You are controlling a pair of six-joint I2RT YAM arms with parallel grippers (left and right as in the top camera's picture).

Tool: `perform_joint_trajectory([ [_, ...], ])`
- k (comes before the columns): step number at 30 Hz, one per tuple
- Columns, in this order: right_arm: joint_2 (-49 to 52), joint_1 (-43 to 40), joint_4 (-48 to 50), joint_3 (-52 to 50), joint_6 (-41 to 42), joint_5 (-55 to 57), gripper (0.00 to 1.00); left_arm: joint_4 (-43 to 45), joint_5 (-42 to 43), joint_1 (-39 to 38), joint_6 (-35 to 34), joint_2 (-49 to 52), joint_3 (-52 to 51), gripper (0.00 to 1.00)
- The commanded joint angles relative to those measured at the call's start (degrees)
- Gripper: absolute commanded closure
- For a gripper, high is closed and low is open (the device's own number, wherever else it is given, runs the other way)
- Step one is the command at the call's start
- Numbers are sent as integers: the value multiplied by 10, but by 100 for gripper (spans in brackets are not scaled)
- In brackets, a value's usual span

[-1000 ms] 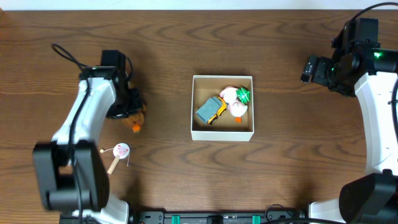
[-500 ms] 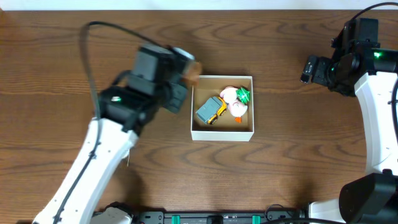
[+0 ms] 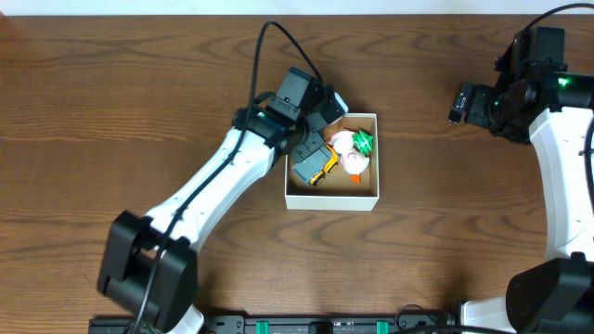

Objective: Pack container
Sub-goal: 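Carry the plush toy over the box and lower it inside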

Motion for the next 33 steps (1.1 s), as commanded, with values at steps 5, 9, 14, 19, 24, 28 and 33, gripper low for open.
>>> perform_joint_trajectory([
  [5,3,0,0,0,-7,-3,1,2,-3,-5,-5,18,3,2],
  [9,3,0,0,0,-8,-3,1,2,-3,-16,-16,-34,11,2],
  [14,3,0,1,0,-8,-3,1,9,-8,-20,-17,-117,11,2],
  [19,3,0,1,0,-8,-3,1,8,-23,-20,-63,-148,11,2],
  [24,3,0,0,0,-8,-3,1,-10,-1,-20,-114,-136,11,2],
  [28,3,0,0,0,-8,-3,1,-16,24,-22,-147,-113,11,6],
  [33,3,0,0,0,-8,-3,1,-8,33,-30,-154,-83,11,23],
])
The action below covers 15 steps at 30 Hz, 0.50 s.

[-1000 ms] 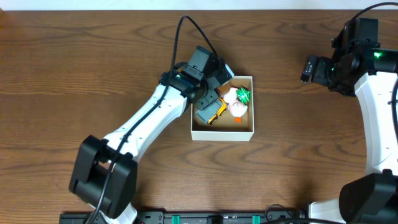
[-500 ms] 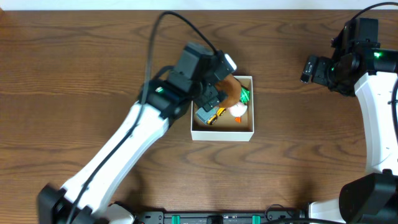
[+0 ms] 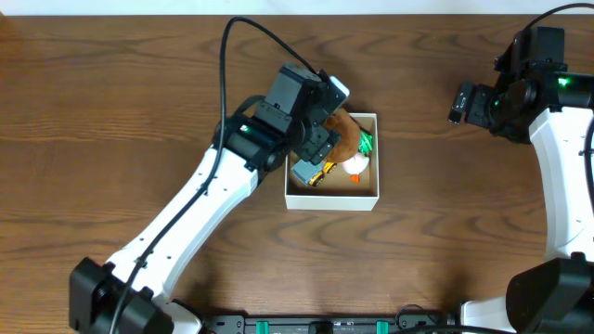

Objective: Pack container
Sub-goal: 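Carry the plush toy over the box and lower it inside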

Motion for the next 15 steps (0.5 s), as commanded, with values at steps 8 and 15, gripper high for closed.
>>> perform_joint_trajectory([
  [8,3,0,0,0,-6,-3,1,30,16,-19,-19,83,1,61],
  [15,3,0,0,0,-6,-3,1,51,16,-22,-23,155,1,73],
])
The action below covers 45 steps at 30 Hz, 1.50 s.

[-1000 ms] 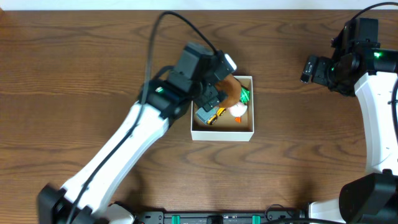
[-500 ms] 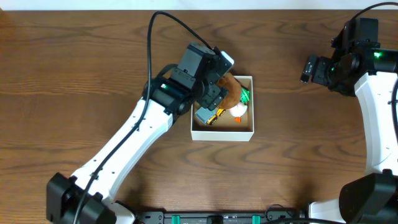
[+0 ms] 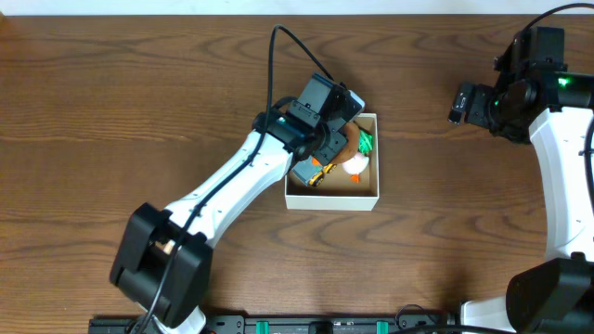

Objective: Pack container
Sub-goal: 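Carry the plush toy over the box and lower it inside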

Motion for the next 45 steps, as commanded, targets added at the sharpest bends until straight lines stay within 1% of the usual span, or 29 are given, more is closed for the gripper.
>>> perform_joint_trajectory([
  [1,3,0,0,0,-6,-2,1,1,0,-2,-14,42,1,75],
  [6,3,0,0,0,-6,-2,1,-2,0,-2,-18,110,1,75],
  [9,3,0,-3,0,-6,-2,1,-2,0,-2,-18,133,1,75],
  [18,3,0,-3,0,-6,-2,1,25,-8,7,-19,138,1,75],
  [20,3,0,-3,0,-6,-2,1,24,-11,16,-31,138,1,75],
  [24,3,0,-3,0,-6,-2,1,4,-11,33,-66,138,1,75],
  [27,3,0,-2,0,-6,-2,1,-30,-11,38,-65,138,1,75],
  [29,3,0,-2,0,-6,-2,1,-37,-11,38,-65,137,1,75],
  [30,3,0,-2,0,-6,-2,1,-37,-11,38,-65,137,1,70],
  [32,3,0,-2,0,-6,-2,1,-37,-11,38,-65,136,1,51],
  [34,3,0,-3,0,-6,-2,1,-37,-11,38,-65,132,1,47],
  [35,3,0,-3,0,-6,-2,1,-37,-11,38,-65,129,1,44],
  [37,3,0,-4,0,-6,-2,1,-37,-12,38,-65,117,1,33],
  [38,3,0,-4,0,-7,-2,1,-37,-16,38,-65,109,1,32],
  [40,3,0,-4,0,-6,-2,1,-37,-30,38,-64,86,1,27],
  [41,3,0,-4,0,-7,-2,1,-37,-30,38,-59,70,1,21],
  [42,3,0,-4,0,-6,-2,1,-37,-30,38,-49,51,1,18],
  [45,3,0,-4,0,-7,-2,1,-39,-31,38,-38,2,1,12],
])
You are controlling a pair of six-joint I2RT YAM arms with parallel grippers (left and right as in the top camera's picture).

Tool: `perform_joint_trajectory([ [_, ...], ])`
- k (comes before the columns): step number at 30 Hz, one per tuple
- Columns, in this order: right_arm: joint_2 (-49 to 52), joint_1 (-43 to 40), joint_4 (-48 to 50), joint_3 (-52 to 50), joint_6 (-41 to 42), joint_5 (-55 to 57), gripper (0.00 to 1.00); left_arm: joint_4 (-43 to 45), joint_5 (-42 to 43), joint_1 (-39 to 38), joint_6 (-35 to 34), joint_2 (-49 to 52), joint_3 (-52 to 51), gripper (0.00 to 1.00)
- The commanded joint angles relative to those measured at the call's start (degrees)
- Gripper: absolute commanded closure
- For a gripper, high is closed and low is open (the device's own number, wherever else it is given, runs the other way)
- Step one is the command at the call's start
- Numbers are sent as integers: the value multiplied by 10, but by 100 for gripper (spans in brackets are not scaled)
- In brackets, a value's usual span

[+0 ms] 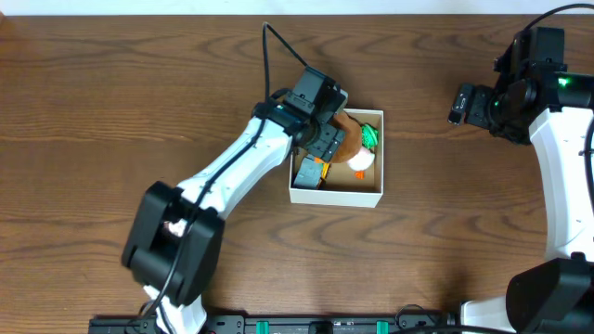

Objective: Pack container

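A white box (336,199) stands at mid-table. It holds a yellow and grey toy truck (309,173), a white and orange toy (361,162), a green item (371,136) and a brown soft toy (347,139). My left gripper (328,142) reaches into the box's upper left corner. Its fingers appear shut on the near end of the brown toy. My right gripper (459,102) hangs far off at the right edge, well away from the box. Whether it is open or shut does not show.
The dark wooden table (139,93) stretches around the box. My left arm (241,167) runs diagonally from the lower left to the box. The right arm (561,148) stands along the right edge.
The box has shifted slightly right and toward the far side. My left gripper sits a little more to the left in it, the brown toy still at its tips. The right arm is unchanged.
At first my left gripper was low in the box over the truck, with a pink round item showing and no brown toy in sight. Later the brown toy lay under the gripper, covering the pink item. It has stayed there while the box slid slightly.
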Motion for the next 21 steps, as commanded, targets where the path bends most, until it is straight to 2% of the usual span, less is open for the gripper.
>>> perform_joint_trajectory([
  [1,3,0,0,0,-8,-2,1,-14,-24,2,25,-56,-17,9],
  [3,3,0,0,0,-8,-2,1,-17,-32,2,24,-87,-17,1],
  [10,3,0,0,0,-8,-2,1,-28,-47,2,22,-147,-17,2],
  [21,3,0,0,0,-8,-2,1,-42,-21,-21,-1,-103,-17,2],
])
